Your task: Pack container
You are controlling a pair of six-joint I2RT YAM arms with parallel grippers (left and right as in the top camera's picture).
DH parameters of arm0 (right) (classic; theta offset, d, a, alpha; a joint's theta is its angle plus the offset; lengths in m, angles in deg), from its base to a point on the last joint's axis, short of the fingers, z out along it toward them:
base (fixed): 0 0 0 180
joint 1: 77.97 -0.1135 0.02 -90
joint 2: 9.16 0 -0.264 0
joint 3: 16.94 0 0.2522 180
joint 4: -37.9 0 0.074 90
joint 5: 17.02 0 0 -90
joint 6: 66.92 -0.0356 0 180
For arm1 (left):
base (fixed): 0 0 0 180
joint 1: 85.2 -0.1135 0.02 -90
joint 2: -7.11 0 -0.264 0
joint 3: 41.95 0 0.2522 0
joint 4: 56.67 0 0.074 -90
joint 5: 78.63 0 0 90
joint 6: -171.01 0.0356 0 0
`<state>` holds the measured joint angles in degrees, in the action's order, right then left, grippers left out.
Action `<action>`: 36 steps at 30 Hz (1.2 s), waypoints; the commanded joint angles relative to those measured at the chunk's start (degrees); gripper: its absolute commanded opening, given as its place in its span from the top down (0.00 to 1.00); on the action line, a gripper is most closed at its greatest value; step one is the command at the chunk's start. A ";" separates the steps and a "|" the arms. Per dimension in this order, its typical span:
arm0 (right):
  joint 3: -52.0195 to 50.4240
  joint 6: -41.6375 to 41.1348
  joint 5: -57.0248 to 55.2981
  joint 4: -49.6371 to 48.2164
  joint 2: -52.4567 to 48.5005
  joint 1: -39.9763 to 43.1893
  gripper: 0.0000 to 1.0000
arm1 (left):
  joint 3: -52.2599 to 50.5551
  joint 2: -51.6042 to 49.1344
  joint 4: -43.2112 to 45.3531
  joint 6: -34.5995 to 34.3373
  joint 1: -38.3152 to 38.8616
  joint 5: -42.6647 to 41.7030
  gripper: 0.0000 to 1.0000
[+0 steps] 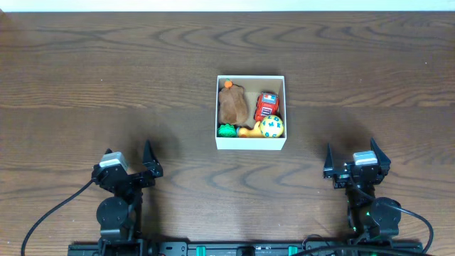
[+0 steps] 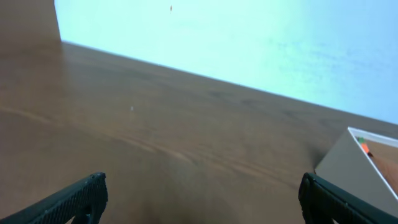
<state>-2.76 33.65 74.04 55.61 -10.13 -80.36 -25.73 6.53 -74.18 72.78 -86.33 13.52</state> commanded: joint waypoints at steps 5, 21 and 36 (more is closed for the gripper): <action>-0.11 -0.87 -0.42 0.28 0.44 -0.24 0.01 | -2.23 0.46 -0.04 3.48 -0.04 0.39 0.02; -0.11 -0.85 -0.42 0.28 0.44 -0.24 0.01 | -2.23 0.31 -0.22 3.50 -0.04 -2.97 0.02; -0.11 -0.85 -0.42 0.28 0.44 -0.24 0.01 | -2.23 0.31 -0.20 3.50 -0.04 -2.97 0.02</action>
<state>-2.76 33.65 74.04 55.63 -10.13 -80.36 -25.99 6.53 -73.57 75.31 -86.33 11.31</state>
